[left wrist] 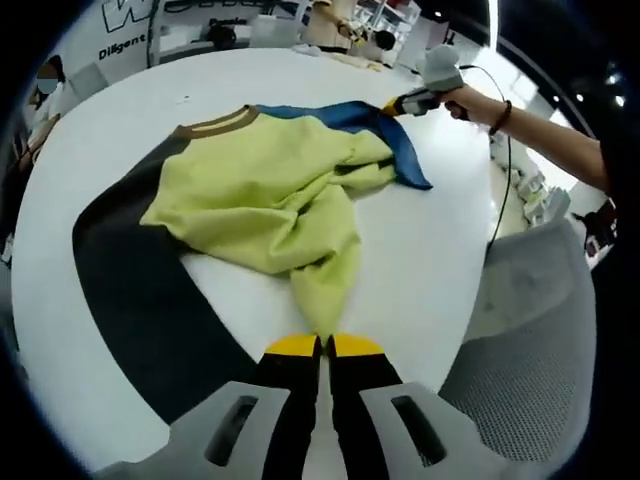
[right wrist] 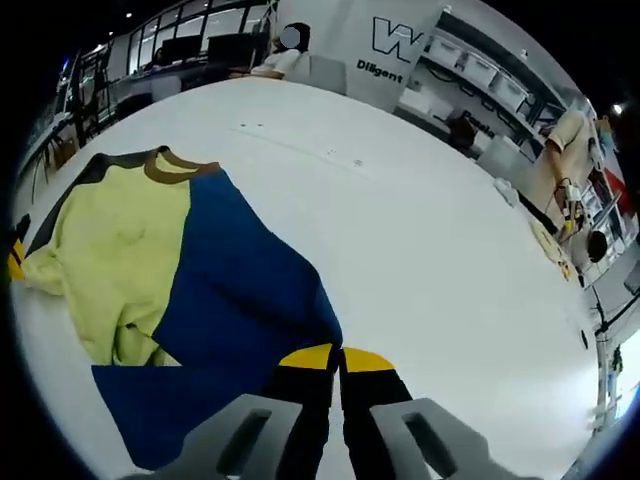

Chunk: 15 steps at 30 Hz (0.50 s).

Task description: Fold the garment on the visible template until the final outline fits inside the template.

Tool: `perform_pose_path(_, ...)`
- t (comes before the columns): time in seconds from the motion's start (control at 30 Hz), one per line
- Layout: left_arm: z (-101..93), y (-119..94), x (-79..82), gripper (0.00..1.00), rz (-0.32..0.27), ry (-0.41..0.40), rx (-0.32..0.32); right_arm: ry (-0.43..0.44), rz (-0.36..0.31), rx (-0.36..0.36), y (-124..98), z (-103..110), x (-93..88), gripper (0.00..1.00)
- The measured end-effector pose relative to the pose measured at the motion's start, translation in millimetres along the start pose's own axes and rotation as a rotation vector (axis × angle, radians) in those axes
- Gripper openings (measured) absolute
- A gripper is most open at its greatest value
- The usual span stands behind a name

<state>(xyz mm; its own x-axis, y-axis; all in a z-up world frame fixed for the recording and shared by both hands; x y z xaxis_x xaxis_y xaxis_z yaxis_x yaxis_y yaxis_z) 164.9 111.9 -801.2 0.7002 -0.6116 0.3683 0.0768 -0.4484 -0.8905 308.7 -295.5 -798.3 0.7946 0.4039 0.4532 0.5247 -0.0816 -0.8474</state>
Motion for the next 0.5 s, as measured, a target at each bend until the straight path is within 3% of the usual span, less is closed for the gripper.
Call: perform_pose_path(0.5, 8.6, -6, -34.5, 0.00, 0.103, -0.006, 0.009, -0.045, 0.032, -0.019, 14, -15, -0.3, 0.00)
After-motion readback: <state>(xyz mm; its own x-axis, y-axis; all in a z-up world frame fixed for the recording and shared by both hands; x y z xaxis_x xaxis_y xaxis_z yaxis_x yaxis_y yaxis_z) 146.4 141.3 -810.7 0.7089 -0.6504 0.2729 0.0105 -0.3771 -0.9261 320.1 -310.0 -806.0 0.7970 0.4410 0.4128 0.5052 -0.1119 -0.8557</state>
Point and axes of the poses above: the point that each gripper's makers call its tool centre point, and the gripper's own axes: y roughly forward along the fingers, z roughly to its left, x roughly out of its top, the point moved 5 cm from there along -y, roughly backward along the fingers, and after that the axes turned 9 degrees about z, right-handed, at the moved point
